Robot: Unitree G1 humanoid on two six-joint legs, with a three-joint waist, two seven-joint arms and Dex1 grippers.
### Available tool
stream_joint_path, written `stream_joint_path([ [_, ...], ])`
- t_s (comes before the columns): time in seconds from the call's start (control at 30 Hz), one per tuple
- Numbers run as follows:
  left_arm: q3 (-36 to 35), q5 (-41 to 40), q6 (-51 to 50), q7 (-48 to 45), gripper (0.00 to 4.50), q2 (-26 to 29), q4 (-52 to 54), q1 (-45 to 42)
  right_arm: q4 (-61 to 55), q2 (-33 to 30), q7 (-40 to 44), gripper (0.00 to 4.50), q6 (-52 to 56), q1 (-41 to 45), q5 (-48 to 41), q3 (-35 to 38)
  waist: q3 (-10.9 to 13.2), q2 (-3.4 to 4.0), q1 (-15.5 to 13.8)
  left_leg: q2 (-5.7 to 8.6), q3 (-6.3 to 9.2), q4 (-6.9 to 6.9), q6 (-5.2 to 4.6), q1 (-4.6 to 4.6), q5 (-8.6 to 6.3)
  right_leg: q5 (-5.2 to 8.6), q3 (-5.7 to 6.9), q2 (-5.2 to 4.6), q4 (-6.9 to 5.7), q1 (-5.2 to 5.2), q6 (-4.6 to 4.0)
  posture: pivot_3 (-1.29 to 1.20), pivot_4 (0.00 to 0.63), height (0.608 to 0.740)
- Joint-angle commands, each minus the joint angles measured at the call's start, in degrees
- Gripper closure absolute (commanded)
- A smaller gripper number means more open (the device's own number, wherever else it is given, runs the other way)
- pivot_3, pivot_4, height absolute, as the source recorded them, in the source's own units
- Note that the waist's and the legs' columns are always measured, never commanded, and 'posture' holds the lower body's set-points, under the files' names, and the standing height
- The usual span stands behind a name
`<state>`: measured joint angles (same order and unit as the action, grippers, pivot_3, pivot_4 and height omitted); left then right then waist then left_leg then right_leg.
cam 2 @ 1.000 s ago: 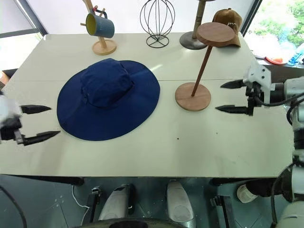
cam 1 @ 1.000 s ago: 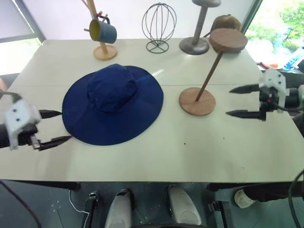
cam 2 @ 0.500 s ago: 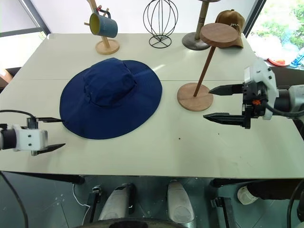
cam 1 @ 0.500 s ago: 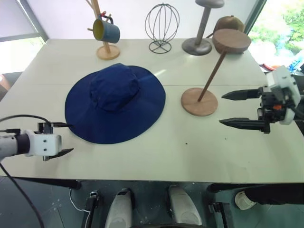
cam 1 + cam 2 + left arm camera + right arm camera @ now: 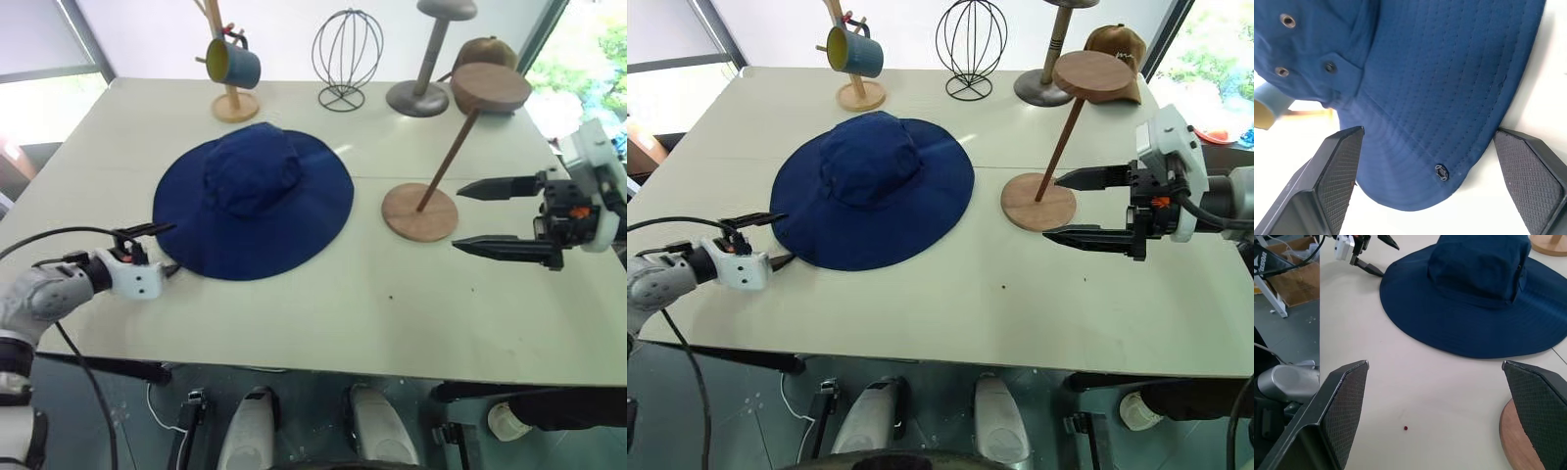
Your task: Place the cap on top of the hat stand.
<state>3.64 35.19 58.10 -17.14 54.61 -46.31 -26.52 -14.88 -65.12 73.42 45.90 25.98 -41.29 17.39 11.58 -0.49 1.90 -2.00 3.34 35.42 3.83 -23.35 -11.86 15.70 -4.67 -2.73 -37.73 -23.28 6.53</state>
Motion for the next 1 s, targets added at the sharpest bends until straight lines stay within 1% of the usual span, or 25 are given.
stream_joint_path([
  [0.03, 3.94, 6.31, -0.63, 10.59, 0.16, -1.3, -3.67, -3.16, -0.25, -1.51, -0.28, 0.0, -1.26, 1.14, -0.22, 1.36, -0.01, -0.01, -0.06, 0.0, 0.0, 0.01, 0.0, 0.0, 0.0, -0.01, 0.0, 0.0, 0.0, 0.01, 0.02, 0.0, 0.15, 0.74],
  [0.17, 8.04, 8.9, 1.4, 14.37, 0.16, -0.69, -5.6, -4.9, -0.57, -1.71, -0.68, 0.0, -2.07, 0.07, -0.03, 1.9, -0.05, 0.06, -0.45, 0.0, -0.01, 0.04, 0.0, 0.01, 0.0, -0.02, 0.0, -0.01, 0.0, 0.03, 0.03, 0.0, 0.15, 0.74],
  [0.27, 10.7, 11.51, 3.82, 16.8, 0.16, 2.52, -5.98, -4.81, -0.91, -1.65, -1.16, 0.0, -2.34, -0.97, -0.32, 2.61, -0.07, 0.03, -0.82, -0.01, -0.01, 0.04, 0.0, 0.01, 0.0, -0.02, 0.0, 0.0, 0.0, 0.03, 0.03, 0.0, 0.15, 0.74],
  [0.43, 13.02, 11.53, 3.98, 18.81, 0.16, 4.48, -9.32, -7.51, -1.56, -1.11, -2.22, 0.0, -2.95, -2.55, -0.72, 3.22, -0.09, 0.0, -0.4, -0.02, -0.07, -0.06, 0.01, 0.0, 0.0, -0.02, -0.02, 0.0, 0.06, -0.04, 0.05, 0.0, 0.15, 0.74],
  [0.53, 14.42, 11.52, 2.99, 19.47, 0.16, 3.11, -10.6, -10.09, -1.97, -0.78, -2.89, 0.0, -3.1, -3.02, -1.05, 3.32, -0.09, 0.0, -0.54, -0.03, -0.04, -0.1, 0.01, 0.01, 0.0, -0.02, 0.01, 0.04, 0.03, -0.06, 0.05, 0.0, 0.15, 0.74],
  [0.7, 16.22, 11.04, -0.79, 21.49, 0.16, -1.14, -13.79, -14.52, -2.53, -0.63, -3.77, 0.0, -3.24, -3.16, -1.62, 3.17, -0.11, 0.02, -1.4, -0.02, -0.04, -0.01, 0.09, 0.02, 0.05, -0.05, 0.01, 0.02, 0.01, 0.02, -0.02, 0.0, 0.15, 0.74],
  [0.83, 15.69, 9.12, -4.3, 23.19, 0.16, -3.9, -16.56, -16.82, -2.66, -0.87, -4.23, 0.0, -3.3, -3.2, -1.81, 3.46, -0.12, -0.01, -1.42, -0.02, -0.03, 0.06, 0.39, -0.06, 0.23, -0.03, 0.03, -0.01, 0.02, 0.07, -0.06, 0.0, 0.15, 0.74],
  [1.0, 15.36, 8.65, -8.0, 26.7, 0.16, -5.16, -18.31, -18.29, -3.47, -0.92, -4.82, 0.0, -3.3, -4.26, -2.15, 4.25, -0.12, -0.02, -1.08, -0.02, -0.03, 0.01, 0.4, -0.09, 0.23, -0.09, 0.03, 0.0, 0.04, 0.02, 0.13, 0.0, 0.15, 0.74],
])
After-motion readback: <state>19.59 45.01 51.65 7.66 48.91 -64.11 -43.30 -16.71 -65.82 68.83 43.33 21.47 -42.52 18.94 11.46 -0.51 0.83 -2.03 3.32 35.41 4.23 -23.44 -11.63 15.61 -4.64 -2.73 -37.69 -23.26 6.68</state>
